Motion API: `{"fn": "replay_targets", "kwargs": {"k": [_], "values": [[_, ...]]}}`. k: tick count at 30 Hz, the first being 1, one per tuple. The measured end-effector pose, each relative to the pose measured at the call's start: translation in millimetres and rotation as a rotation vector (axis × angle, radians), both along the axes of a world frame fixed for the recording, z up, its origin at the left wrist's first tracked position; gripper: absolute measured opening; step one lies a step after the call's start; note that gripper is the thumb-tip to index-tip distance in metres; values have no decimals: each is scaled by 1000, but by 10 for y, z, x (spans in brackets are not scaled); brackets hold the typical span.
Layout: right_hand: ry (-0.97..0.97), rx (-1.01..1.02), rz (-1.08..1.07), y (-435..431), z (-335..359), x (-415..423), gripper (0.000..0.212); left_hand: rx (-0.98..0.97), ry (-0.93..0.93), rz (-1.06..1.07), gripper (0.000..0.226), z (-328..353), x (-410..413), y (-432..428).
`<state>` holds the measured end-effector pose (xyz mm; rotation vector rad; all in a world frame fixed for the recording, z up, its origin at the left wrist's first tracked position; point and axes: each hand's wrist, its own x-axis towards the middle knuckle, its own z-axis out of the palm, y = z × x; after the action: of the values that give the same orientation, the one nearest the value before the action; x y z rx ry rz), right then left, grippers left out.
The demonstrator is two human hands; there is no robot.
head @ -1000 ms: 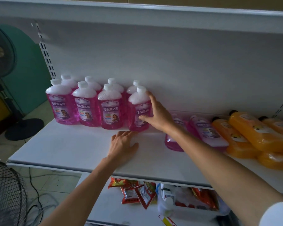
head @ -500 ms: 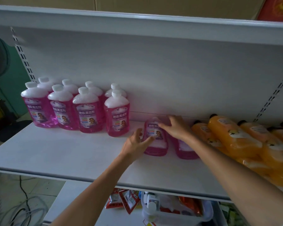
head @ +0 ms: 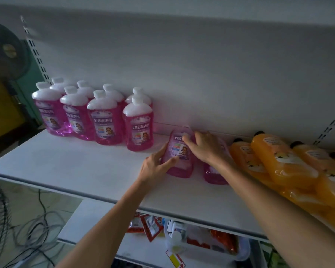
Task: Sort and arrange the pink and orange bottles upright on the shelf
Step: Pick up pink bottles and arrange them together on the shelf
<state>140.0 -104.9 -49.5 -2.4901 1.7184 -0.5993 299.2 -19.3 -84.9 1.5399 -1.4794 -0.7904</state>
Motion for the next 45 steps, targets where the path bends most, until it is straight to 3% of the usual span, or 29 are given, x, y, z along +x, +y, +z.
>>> {"fn": "replay_targets", "kwargs": {"k": [3, 8, 16, 22, 24, 26, 30, 43, 45], "values": [[-170, -36, 75, -8, -8, -27, 45, -26, 48, -24, 88, -1, -7, 7], [-412, -106, 168, 46, 14, -7, 46, -150, -2, -4, 75, -27, -66, 20], [-567, -226, 232, 152, 33, 69, 63, -384, -188, 72, 74, -130, -115, 68], [-486, -258, 370, 198, 88, 166, 70, -254, -307, 166, 91, -111, -76, 44], [-497, -220, 368, 200, 94, 161, 73, -270, -357, 239, 87, -101, -63, 41], [-510, -194, 373, 214, 97, 183, 73, -243, -266, 290, 79, -91, -25, 23], [-557, -161, 339, 177, 84, 229, 72, -6, -113, 380, 53, -55, 76, -56], [-564, -124, 205, -177, 99, 535, 72, 98, -256, 430, 59, 60, 569, -231], [-553, -139, 181, -218, 94, 606, 72, 79, -278, 416, 52, 37, 609, -241]]}}
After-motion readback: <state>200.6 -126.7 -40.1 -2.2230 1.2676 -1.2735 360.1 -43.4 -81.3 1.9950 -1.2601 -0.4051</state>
